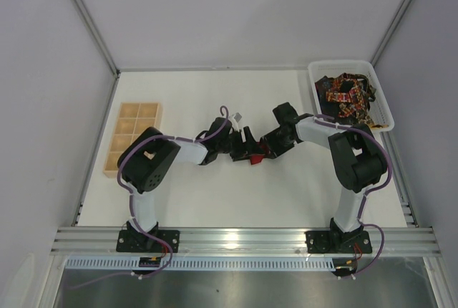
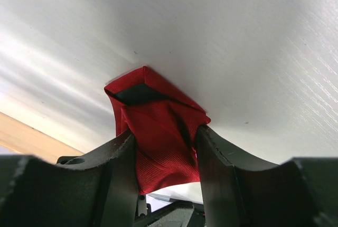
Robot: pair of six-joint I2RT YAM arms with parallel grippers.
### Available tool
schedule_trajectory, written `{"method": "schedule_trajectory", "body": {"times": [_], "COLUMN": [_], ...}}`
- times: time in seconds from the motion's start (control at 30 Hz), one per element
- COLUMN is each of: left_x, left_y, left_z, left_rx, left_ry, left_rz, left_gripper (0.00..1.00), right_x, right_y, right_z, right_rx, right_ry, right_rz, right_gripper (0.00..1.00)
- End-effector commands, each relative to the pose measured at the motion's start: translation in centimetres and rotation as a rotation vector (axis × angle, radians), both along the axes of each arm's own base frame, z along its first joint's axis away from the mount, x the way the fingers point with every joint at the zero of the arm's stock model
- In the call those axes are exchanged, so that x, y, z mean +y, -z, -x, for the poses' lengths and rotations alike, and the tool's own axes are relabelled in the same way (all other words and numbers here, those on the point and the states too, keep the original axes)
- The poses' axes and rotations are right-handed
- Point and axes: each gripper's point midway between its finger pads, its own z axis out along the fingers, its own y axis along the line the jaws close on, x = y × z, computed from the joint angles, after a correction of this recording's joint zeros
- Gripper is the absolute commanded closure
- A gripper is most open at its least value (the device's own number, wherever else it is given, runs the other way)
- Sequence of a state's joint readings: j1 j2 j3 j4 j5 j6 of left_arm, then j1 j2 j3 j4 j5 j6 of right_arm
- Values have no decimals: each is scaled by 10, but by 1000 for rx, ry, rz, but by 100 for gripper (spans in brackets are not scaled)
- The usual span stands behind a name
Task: Roll the ties
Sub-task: Place the rolled tie into the container
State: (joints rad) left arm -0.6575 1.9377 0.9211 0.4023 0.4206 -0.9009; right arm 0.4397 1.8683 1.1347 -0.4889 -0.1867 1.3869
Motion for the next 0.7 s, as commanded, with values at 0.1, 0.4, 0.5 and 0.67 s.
{"method": "schedule_trajectory", "body": {"times": [0.1,0.4,0.5,0.67], "left_x": [50,69,68,62], "left_y": [77,72,70,68], "left_z": [12,8,9,2], "left_rx": [124,91,89,40], "left_ry": [-104,-224,-223,-196], "left_rz": [-271,-327,-326,-351], "left_gripper": [32,26,22,20], "right_x": [-27,-24,-24,-23], "right_y": [38,38,38,41], "right_z": [16,14,14,15], "right_rx": [75,72,76,81], "right_ry": [1,-3,-3,-7], "right_rz": [126,108,104,98], "right_gripper": [52,52,52,53]}}
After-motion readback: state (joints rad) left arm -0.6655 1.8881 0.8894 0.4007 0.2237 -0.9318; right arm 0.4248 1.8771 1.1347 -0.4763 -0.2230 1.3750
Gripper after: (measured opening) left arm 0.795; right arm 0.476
